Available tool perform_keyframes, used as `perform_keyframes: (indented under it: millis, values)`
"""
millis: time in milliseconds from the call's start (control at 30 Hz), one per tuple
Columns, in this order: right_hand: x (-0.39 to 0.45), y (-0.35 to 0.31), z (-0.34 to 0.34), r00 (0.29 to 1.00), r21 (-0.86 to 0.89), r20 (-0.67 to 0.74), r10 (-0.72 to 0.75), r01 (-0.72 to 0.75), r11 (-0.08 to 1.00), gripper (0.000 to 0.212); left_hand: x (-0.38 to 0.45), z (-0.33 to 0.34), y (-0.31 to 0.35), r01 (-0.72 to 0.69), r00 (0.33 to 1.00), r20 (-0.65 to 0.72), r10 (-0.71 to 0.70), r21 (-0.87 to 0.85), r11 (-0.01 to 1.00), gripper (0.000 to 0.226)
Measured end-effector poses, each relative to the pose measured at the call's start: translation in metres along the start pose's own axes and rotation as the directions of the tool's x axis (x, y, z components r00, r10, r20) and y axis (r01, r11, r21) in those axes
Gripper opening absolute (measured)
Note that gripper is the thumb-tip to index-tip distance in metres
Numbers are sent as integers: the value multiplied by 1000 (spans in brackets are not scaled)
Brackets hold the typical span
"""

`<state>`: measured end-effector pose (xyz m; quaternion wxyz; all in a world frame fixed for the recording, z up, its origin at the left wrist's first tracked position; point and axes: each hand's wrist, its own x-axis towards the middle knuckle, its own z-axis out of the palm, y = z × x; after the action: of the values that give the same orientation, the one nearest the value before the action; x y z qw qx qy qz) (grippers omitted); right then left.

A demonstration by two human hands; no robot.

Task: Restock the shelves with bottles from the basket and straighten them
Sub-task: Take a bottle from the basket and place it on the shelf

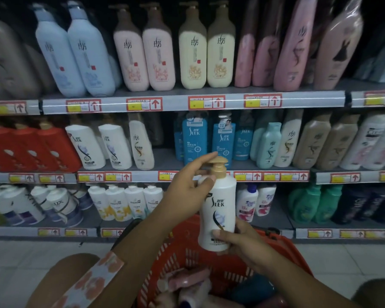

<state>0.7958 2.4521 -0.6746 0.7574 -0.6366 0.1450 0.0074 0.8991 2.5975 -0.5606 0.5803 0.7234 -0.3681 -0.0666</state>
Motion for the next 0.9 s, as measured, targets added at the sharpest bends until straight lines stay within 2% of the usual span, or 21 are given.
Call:
perform_keyframes:
  millis: [100,267,500,667,800,900]
  values:
    - [-4,-4,1,999,0,-18,-39,39,999,61,-4,6,9,4,1000,7,-4,-40,999,58]
    - [-7,-7,10,995,24,-25,-98,99,995,53,-12,9,18,-26,1000,-5,26,-15,1000,67]
    - [-5,-5,27,992,22,30,-120,119,993,73,-35,-5,17,-32,994,-103,37,42,999,76]
    - [-3,-2,42,988,45,89,-128,124,991,74,-53,-22,14,11,991,-130,-13,-11,1000,83]
    - [-3,1,53,981,63,143,-131,123,990,82,-65,-33,11,103,983,-149,-111,-60,993,92]
    - [-3,2,56,980,70,159,-123,113,991,81,-70,-38,5,162,970,-169,-175,-85,983,91]
